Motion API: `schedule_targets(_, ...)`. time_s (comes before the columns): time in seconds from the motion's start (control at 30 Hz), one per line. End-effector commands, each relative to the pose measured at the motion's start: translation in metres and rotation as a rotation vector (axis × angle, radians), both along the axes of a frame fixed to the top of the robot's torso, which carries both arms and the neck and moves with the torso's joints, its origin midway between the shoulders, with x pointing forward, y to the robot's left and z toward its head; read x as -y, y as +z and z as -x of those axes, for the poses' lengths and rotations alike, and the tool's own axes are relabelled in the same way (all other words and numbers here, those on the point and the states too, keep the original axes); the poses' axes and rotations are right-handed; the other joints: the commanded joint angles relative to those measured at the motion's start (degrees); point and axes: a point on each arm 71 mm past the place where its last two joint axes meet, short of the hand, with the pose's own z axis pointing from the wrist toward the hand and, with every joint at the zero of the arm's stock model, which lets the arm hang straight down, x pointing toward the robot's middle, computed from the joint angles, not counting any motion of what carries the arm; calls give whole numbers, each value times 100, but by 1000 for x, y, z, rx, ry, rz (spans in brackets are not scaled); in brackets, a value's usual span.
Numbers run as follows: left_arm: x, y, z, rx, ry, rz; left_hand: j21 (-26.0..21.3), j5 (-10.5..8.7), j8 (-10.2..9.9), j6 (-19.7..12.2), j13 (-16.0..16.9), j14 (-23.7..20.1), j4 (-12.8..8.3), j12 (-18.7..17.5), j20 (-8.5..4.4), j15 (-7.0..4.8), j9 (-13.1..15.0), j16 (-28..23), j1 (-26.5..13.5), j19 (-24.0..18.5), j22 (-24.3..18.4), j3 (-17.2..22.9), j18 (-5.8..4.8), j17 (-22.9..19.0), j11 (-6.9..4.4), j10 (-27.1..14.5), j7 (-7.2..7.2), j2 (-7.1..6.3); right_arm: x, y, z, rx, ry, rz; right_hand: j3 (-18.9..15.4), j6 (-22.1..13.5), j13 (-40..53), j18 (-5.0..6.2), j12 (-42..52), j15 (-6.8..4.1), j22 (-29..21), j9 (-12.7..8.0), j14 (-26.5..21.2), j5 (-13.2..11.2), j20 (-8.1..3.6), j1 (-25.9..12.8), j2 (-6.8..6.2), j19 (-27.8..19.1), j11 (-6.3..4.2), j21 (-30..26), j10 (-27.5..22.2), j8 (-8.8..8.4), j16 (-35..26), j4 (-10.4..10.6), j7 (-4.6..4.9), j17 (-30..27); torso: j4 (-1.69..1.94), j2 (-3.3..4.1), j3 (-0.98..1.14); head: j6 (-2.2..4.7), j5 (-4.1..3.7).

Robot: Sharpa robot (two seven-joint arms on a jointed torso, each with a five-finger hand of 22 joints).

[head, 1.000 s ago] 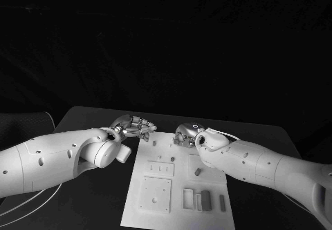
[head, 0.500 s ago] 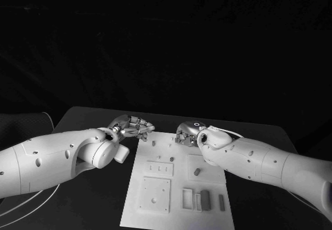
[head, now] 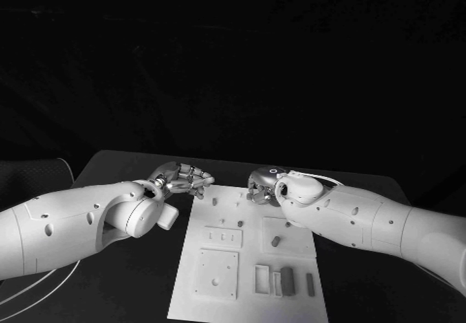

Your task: Assemble the parts on the task board

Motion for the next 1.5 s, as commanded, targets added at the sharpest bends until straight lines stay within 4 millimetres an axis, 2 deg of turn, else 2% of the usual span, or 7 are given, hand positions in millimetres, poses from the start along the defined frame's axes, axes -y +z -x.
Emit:
schedule_targets(0.03,2,2,0,7,-4,4,-34,0,-22,-45,8,-28,3,13,-47,-7,8,7,65,0,10,15,97,6,-10,-43,-1,-1,3,-7,1,-46,-43,157,57,12,-7,212,-17,12,95,10,17,-29,-6,-63,-29,3,-11,8,35,-36,15,6,53,-8,1,0,-1,5,-9)
schedule_targets(0.43,2,2,0,7,-4,4,-35,-1,-23,-47,10,-28,3,14,-47,-7,10,7,66,0,12,14,97,6,-9,-46,0,-5,-1,-11,2,-70,-61,241,102,-7,-6,212,-22,24,96,23,11,-45,-2,-105,-47,-8,-3,3,33,-47,9,11,60,-14,3,1,-3,0,-14)
schedule_targets(0.8,2,1,0,6,-5,4,-37,0,-25,-49,12,-28,3,14,-47,-7,13,7,67,1,14,14,97,6,-8,-49,1,-5,-9,-8,3,-42,-49,217,143,-41,-4,212,-24,35,97,31,7,-29,0,-144,-61,-13,9,2,34,-68,8,10,73,-19,3,2,-3,-12,-16)
schedule_targets(1.1,0,1,1,4,-2,3,-38,-1,-29,-55,13,-28,3,11,-47,-7,14,6,67,1,15,13,97,7,-4,-58,3,-8,-13,-6,4,-26,-34,182,174,-139,-7,212,-74,62,78,43,-41,-144,22,-267,-323,-45,45,-42,-36,-127,-48,34,109,-55,4,1,-1,-26,-2)
schedule_targets(1.2,0,1,1,4,-3,2,-38,-1,-30,-57,13,-28,3,10,-47,-7,14,6,68,1,16,12,97,7,-4,-61,4,-9,-13,-6,5,-27,-34,171,188,-153,-4,212,-79,66,73,49,-45,-181,28,-300,-374,-42,49,-51,-44,-136,-55,48,114,-62,0,2,0,-27,2)
schedule_targets(1.23,0,1,1,4,-3,3,-39,-1,-30,-58,13,-28,3,10,-47,-7,15,6,68,1,16,12,97,7,-3,-62,4,-10,-13,-6,5,-28,-33,169,204,-323,-11,212,-86,81,69,5,-44,-199,27,-317,-413,-36,81,-56,-38,-236,-58,56,149,-66,0,2,-1,-28,2)
schedule_targets(1.5,-1,1,1,3,-1,1,-40,-1,-35,-66,14,-29,3,7,-46,-6,16,5,67,2,18,11,97,7,0,-71,7,-12,-8,-6,5,-39,-34,126,244,-378,-23,212,-100,120,65,-17,-44,-254,30,-360,-495,-27,117,-68,-32,-276,-65,80,186,-77,1,2,1,-29,1)
